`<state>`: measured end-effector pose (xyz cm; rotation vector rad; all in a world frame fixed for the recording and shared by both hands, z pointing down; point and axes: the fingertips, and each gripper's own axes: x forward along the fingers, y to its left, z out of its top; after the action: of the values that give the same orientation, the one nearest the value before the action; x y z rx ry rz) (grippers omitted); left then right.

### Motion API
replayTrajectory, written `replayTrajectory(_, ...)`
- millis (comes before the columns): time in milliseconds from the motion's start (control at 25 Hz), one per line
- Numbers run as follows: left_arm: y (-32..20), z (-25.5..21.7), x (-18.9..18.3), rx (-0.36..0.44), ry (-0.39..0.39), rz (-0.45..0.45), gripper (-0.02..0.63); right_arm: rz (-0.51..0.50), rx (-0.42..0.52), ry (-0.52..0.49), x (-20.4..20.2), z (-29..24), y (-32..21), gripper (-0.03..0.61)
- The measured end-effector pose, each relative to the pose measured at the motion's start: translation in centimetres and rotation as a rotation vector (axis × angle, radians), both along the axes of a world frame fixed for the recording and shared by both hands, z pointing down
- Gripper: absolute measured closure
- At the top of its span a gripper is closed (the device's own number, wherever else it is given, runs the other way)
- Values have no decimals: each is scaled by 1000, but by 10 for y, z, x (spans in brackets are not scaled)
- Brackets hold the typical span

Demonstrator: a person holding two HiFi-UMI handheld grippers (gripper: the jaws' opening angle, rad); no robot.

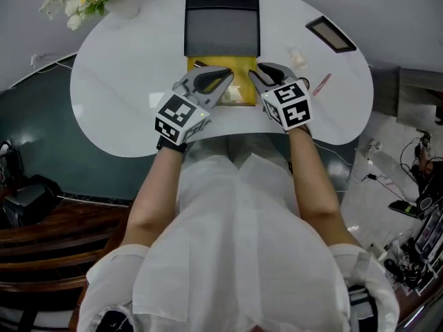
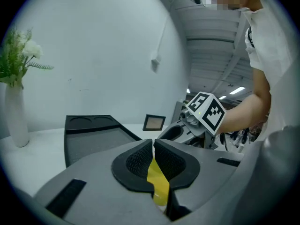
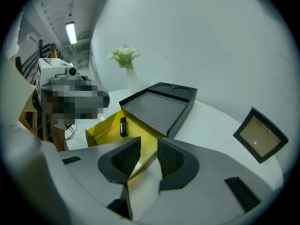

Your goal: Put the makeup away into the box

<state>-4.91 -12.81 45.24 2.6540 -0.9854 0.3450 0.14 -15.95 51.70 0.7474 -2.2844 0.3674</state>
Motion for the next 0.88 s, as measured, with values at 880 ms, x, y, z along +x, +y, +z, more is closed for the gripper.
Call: replayTrajectory(880,-15,19,147,-60,-29,201,588,231,-88,96,180,54,-4,374)
